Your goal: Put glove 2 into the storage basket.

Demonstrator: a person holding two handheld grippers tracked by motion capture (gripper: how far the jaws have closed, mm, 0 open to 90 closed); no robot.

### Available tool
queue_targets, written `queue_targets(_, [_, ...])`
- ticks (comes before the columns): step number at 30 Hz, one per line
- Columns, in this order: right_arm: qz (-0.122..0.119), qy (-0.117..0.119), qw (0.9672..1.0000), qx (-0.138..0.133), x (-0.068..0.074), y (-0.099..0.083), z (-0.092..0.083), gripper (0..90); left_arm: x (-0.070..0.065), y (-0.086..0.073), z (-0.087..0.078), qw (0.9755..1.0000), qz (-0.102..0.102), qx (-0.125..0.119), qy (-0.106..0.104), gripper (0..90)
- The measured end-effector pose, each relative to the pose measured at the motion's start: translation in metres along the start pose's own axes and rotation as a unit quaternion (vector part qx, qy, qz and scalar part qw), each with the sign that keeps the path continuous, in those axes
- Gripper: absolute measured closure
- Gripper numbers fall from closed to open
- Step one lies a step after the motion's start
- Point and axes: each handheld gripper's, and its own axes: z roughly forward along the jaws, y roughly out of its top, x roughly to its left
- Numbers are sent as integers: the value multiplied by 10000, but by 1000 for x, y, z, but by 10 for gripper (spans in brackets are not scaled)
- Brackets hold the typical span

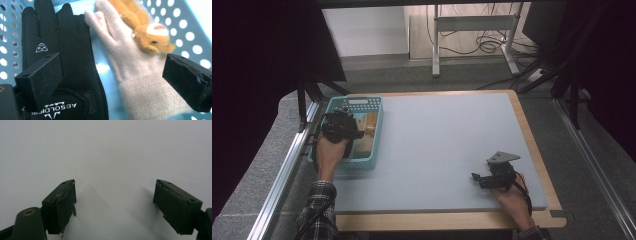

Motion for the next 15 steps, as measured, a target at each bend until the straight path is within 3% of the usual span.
queue_targets(6, [-5,0,10000,-1,0,0,0,178,-5,-2,-10,9997,121,-171,-95,20])
queue_targets(9, [10,-2,10000,-5,0,0,0,178,-8,-4,-16,9992,149,-251,-290,23])
queue_targets(15, [10,-1,10000,-4,0,0,0,178,-14,-8,-23,9978,257,-371,-481,26])
